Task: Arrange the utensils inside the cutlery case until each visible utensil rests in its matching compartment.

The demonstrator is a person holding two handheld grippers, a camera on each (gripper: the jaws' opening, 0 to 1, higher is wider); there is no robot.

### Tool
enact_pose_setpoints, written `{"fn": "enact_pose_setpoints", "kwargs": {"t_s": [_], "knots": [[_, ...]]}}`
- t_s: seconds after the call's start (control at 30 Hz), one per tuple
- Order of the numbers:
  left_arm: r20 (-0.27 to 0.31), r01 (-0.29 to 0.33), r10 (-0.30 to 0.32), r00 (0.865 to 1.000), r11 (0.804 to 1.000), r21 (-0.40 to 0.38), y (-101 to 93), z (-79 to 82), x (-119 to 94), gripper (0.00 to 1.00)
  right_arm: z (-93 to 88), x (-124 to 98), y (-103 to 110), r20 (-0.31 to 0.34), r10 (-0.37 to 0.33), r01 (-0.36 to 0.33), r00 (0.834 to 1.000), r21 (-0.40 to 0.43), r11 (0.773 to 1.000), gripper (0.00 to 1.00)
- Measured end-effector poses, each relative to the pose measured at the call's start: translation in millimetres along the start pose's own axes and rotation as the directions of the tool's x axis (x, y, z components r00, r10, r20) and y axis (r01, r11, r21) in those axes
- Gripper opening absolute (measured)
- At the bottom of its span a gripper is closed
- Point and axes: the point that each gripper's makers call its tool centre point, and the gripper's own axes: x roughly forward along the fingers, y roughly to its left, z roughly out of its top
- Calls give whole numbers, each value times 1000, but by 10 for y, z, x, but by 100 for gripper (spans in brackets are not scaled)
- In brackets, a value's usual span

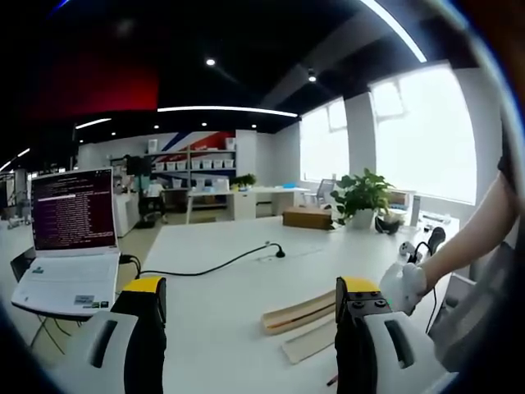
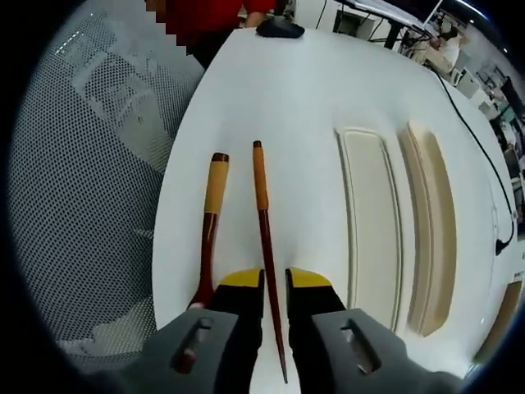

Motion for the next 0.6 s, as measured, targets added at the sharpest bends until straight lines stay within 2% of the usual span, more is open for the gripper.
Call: {"fn": "enact_pose_setpoints", "kwargs": {"t_s": [0.1,0.6], "knots": [[-3,4,-4,1000,1000,2,-10,-7,7,87,6,7,-11,-13,3,-2,1000,41,999,8],[-5,2,-2,1000,1000,8,-7,-10,5,87,27,13,-13,-17,4,-4,1000,22,1000,4]]}}
